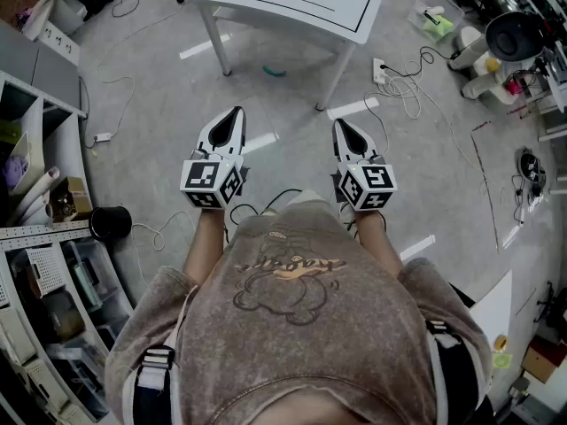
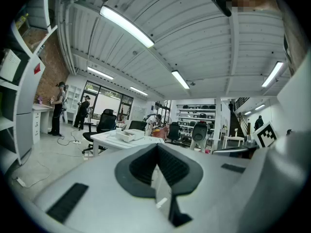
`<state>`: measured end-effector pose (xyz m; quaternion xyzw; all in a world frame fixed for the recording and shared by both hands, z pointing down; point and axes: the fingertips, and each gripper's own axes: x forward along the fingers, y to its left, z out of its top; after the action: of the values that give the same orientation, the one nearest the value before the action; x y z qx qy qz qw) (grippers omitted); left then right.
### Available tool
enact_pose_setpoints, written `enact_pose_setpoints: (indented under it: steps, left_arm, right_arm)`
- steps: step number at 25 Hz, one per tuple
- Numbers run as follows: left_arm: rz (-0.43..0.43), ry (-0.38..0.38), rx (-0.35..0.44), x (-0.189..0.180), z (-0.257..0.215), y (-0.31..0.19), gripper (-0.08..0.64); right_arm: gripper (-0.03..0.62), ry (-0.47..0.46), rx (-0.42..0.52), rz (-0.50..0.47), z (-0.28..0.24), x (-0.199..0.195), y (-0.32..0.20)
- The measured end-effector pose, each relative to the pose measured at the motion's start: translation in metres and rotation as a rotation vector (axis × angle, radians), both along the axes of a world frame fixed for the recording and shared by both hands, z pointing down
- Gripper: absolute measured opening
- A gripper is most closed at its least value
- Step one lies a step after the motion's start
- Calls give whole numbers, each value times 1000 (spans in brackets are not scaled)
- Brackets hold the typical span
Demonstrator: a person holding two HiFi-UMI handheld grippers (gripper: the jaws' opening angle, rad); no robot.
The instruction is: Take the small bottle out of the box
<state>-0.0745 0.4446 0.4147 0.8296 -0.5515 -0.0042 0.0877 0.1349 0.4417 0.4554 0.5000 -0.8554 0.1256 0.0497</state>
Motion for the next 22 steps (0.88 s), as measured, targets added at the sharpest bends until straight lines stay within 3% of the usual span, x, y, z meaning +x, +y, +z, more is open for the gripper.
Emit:
enact_pose_setpoints:
  steps: [4, 13, 22]
  left_arm:
    - [13, -27, 19, 2, -1, -1, 8]
    - [33, 25, 17, 4, -2, -6, 8]
    - [28, 30, 13, 6, -5, -52, 8]
  right_arm:
    - [-5, 8, 9, -4, -1, -4, -1]
    - [-3, 12, 0, 11, 1, -7, 2]
    - [-3, -24, -23, 7, 12, -8, -50]
